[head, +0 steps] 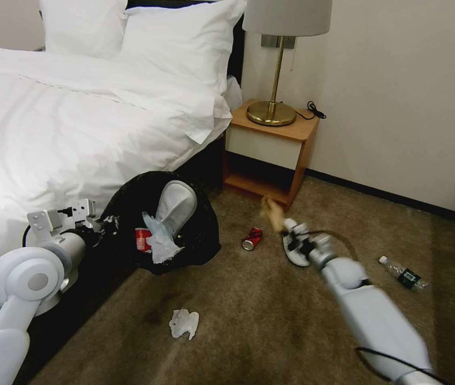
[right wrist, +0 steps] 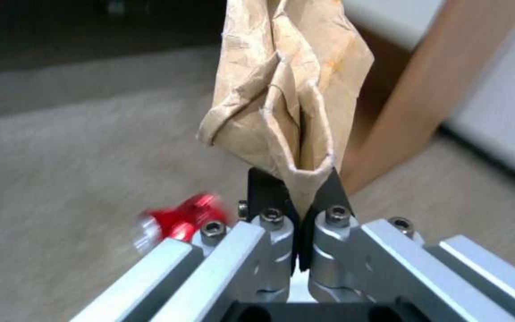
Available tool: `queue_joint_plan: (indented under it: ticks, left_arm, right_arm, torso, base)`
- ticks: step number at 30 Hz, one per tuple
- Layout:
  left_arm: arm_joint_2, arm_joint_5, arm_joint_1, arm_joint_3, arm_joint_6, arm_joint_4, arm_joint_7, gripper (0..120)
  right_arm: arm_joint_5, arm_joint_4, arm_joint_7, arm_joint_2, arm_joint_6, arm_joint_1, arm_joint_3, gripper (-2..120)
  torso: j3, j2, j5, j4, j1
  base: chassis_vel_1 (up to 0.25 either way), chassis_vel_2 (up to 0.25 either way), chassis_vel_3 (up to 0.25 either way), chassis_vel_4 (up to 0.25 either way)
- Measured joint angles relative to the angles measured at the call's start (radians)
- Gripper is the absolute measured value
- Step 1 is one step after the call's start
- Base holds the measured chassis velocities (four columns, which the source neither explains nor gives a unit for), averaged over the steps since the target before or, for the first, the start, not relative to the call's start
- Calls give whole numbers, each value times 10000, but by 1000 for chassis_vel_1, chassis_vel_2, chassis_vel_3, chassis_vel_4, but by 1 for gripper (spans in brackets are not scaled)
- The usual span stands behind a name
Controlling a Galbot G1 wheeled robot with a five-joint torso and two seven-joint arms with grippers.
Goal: Pick up the trash bin, then pick up the garbage on the floor and place it into the trash bin.
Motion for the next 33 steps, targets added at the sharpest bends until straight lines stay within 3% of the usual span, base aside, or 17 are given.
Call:
queue_joint_plan:
  ticks: [1, 5, 7, 11, 16, 25, 33]
  left_arm:
    - [0, -10, 48, 69, 0, 26, -16, 2]
    - [12, -39, 90, 158, 0, 76, -31, 2]
    - [84, -133, 192, 269, 0, 135, -116, 2]
    - [120, -215, 205, 385, 0, 204, -177, 2]
    - [268, -226, 76, 852, 0, 370, -244, 2]
    - [283, -232, -120, 1356, 0, 489, -278, 2]
    - [267, -209, -353, 1726, -1, 492, -300, 2]
  right_arm:
    - [-68, 485, -213, -430, -23, 127, 227, 0]
    - [-174, 957, -697, -838, -3, 308, 480, 0]
    - [-281, 1609, -1681, -1522, 242, 892, 395, 0]
    - [-490, 2036, -2592, -1938, 595, 1457, 73, 0]
    - [-1061, 2949, -4031, -2574, 1436, 2259, -324, 0]
    - [-982, 4862, -4825, -3017, 1292, 2124, -600, 0]
    - [-1242, 5653, -5852, -3050, 1292, 2070, -953, 0]
  torso:
    - [-1, 0, -1, 2, 0]
    - [-1, 0, -2, 2, 0]
    - [0, 1, 0, -1, 0]
    - [0, 1, -3, 5, 0]
    - [0, 0, -3, 3, 0]
    - [0, 0, -4, 3, -2]
    - [0, 1, -3, 3, -2]
  base:
    - [0, 0, 0, 0]
    - [0, 0, 0, 0]
    - [0, 0, 0, 0]
    - [0, 0, 0, 0]
    - [0, 0, 0, 0]
    - [0, 0, 0, 0]
    - [0, 0, 0, 0]
